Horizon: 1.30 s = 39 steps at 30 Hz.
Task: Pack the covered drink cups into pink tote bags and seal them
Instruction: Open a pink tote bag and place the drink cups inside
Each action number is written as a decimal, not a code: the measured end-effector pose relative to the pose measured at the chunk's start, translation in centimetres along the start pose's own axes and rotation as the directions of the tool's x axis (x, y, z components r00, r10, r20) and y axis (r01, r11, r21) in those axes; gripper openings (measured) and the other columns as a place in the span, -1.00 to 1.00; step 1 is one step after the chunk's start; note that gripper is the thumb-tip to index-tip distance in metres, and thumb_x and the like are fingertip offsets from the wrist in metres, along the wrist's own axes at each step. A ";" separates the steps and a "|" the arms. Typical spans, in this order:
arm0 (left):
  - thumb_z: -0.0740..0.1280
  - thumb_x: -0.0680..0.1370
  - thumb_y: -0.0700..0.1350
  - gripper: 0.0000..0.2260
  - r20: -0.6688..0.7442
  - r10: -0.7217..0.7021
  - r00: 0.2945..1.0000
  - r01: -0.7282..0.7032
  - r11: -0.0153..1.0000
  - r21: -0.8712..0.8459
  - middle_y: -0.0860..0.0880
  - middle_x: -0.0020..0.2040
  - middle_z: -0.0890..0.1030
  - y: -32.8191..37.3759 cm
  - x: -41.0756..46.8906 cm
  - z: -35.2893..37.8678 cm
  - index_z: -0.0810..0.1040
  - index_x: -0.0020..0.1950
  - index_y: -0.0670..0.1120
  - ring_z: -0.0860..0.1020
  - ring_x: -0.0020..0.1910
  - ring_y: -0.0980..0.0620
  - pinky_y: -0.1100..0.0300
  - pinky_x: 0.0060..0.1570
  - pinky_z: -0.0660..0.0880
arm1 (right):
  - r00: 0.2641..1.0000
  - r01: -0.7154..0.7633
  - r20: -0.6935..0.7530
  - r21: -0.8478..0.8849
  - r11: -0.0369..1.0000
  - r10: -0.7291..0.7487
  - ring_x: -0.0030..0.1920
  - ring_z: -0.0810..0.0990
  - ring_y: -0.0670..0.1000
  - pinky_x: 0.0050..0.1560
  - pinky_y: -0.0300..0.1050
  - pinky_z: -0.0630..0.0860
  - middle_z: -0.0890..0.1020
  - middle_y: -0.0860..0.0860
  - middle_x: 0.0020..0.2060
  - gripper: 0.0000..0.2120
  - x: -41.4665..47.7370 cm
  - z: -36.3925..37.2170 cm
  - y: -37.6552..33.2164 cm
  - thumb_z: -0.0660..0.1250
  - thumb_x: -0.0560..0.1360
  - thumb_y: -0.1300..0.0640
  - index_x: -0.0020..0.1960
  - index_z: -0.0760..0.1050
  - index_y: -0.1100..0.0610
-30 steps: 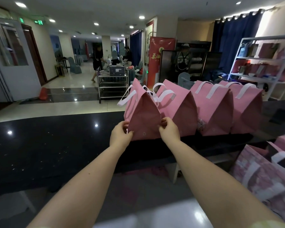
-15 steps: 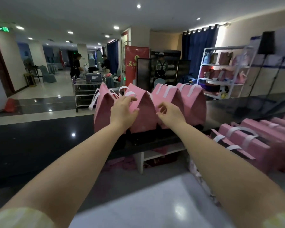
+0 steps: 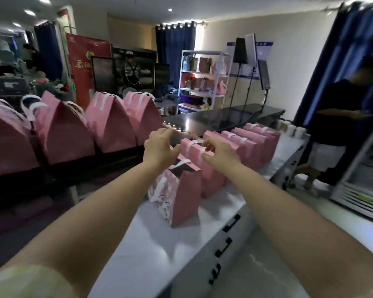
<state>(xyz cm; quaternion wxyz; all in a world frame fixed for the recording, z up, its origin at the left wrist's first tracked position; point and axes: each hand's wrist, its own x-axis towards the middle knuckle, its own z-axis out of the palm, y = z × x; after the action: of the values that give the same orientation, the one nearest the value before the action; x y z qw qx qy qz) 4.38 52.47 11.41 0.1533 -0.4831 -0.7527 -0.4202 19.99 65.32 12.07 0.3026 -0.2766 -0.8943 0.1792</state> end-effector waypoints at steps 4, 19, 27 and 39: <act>0.39 0.47 -0.06 -0.67 0.092 -0.034 0.995 0.033 0.999 0.012 -0.05 0.19 0.56 4.2 -1.8 6.1 0.56 0.24 -0.01 0.44 0.22 -0.13 -0.05 0.14 0.42 | 0.999 -0.034 0.026 -0.022 0.999 0.035 -0.04 0.56 0.04 0.01 -0.05 0.51 0.58 -0.04 -0.08 -0.77 -2.9 -2.7 5.9 0.42 0.42 0.16 0.08 0.55 0.06; 0.37 0.48 -0.03 -0.72 0.113 -0.253 0.961 0.212 0.933 0.291 -0.03 0.13 0.59 0.5 -4.3 14.2 0.60 0.18 0.01 0.45 0.20 -0.14 -0.02 0.16 0.34 | 0.965 0.038 0.254 0.092 0.995 -0.060 0.12 0.52 0.05 0.17 0.04 0.48 0.56 0.03 0.08 -0.70 0.0 3.1 14.9 0.42 0.43 0.19 0.15 0.54 0.07; 0.44 0.48 0.07 -0.83 0.066 -0.126 0.990 0.099 0.941 0.323 0.04 -0.10 0.66 -4.4 -3.2 15.6 0.69 -0.07 -0.01 0.53 0.01 -0.07 -0.01 0.07 0.34 | 0.948 -0.011 0.313 0.226 0.974 -0.062 -0.04 0.56 -0.08 0.07 -0.10 0.51 0.63 -0.10 -0.02 -0.80 7.0 8.9 14.0 0.42 0.46 0.07 0.09 0.59 -0.03; 0.47 0.37 -0.08 -0.78 -0.181 -0.165 0.970 0.217 0.920 0.325 0.13 -0.26 0.62 -4.9 -3.8 17.1 0.66 0.00 -0.02 0.58 -0.13 0.00 -0.04 0.09 0.36 | 0.913 -0.165 0.402 0.525 0.835 -0.072 -0.18 0.58 -0.22 -0.21 -0.32 0.49 0.60 -0.15 -0.08 -0.66 9.5 14.9 13.5 0.47 0.38 0.09 0.11 0.47 -0.07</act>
<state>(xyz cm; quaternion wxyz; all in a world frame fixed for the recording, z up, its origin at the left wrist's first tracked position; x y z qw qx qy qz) 5.01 62.66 -3.61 0.2494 -0.3400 -0.8442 -0.3309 9.41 79.35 -1.53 0.1726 -0.1573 -0.8407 0.4886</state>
